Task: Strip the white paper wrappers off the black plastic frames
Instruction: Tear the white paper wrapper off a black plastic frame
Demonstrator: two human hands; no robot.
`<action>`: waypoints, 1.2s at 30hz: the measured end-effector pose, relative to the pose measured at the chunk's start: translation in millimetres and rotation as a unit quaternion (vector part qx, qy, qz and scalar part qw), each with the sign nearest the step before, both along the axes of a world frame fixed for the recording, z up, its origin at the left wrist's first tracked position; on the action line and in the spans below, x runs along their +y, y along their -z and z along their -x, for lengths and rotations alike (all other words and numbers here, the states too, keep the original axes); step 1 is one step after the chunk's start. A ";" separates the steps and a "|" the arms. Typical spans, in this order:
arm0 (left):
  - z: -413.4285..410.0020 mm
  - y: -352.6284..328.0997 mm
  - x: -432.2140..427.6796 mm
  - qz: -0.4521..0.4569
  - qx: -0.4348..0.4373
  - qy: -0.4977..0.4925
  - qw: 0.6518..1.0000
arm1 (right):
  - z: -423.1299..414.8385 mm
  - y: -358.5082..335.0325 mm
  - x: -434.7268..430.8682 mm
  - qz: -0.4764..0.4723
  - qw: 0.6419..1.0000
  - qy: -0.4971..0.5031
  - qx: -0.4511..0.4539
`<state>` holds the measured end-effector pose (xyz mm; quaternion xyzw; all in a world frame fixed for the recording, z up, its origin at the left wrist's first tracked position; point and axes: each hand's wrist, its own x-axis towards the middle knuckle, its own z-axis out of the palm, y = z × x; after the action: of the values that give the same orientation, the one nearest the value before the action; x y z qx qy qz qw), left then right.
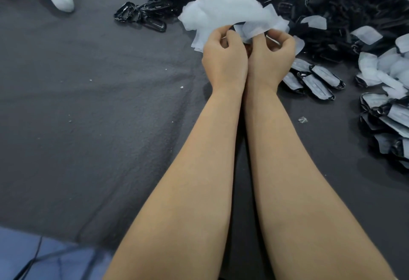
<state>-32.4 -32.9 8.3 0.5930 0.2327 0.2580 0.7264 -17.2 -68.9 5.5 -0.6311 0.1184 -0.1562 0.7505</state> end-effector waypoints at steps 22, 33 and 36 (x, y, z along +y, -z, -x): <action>-1.3 -3.9 -27.0 -0.069 -0.006 0.124 0.990 | 1.5 -12.3 -52.6 0.079 0.997 0.006 -0.010; -4.0 2.9 -18.2 -0.090 -0.033 0.027 0.995 | 2.6 -6.3 -43.8 0.266 0.962 0.002 -0.065; -3.5 1.3 -16.7 -0.120 -0.058 0.011 0.991 | 1.2 -8.9 -37.7 0.310 0.946 -0.070 -0.072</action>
<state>-28.9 -49.6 6.9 0.6628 0.1506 0.3098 0.6649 -18.4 -106.6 14.4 -0.8261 -0.0346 -0.1777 0.5336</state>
